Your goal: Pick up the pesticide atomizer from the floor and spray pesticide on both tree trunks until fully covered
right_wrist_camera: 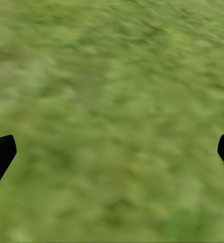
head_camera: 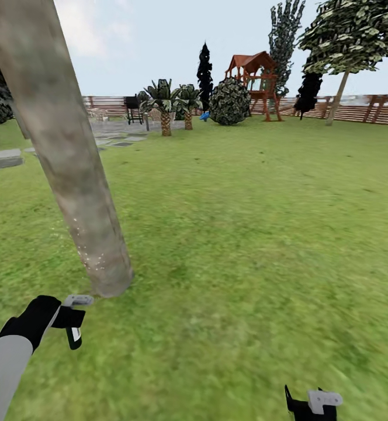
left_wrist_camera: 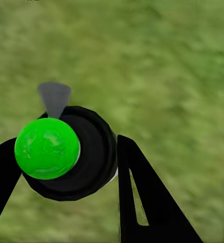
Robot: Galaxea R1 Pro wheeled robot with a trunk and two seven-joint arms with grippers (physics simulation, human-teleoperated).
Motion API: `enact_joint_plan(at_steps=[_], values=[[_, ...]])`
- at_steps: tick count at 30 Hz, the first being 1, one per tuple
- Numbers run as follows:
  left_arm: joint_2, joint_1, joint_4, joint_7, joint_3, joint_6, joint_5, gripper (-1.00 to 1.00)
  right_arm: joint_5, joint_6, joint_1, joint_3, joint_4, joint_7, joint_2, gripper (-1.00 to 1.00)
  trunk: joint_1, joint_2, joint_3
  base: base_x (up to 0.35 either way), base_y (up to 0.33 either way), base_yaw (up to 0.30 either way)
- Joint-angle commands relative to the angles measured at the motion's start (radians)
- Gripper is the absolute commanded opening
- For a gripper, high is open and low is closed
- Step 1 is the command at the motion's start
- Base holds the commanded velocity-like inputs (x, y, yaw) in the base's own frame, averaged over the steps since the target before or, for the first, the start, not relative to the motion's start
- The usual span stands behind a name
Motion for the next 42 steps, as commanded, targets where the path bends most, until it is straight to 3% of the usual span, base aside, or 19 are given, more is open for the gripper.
enact_joint_plan(at_steps=[1,16,30,42], values=[[-0.001,-0.001,-0.002,-0.009,0.007,0.004,-0.011,-1.00,0.011,-0.003,-0.001,-0.005,0.001,-0.003,0.000,1.00,0.000,0.000,-0.001,0.182,-0.235,0.070],[-0.002,-0.001,-0.003,-0.009,0.007,0.004,-0.011,-1.00,0.011,-0.003,-0.001,-0.005,0.001,-0.003,0.000,1.00,0.000,0.000,-0.001,0.136,-0.244,0.011],[-0.001,-0.001,-0.003,-0.009,0.007,0.004,-0.010,-1.00,0.011,-0.003,-0.001,-0.005,0.001,-0.003,0.000,1.00,0.000,0.000,-0.001,0.041,-0.268,0.243],[-0.001,-0.001,-0.003,-0.008,0.007,0.004,-0.009,-1.00,0.011,-0.003,-0.001,-0.005,0.001,-0.003,0.000,1.00,0.000,0.000,-0.001,0.174,-0.238,0.015]])
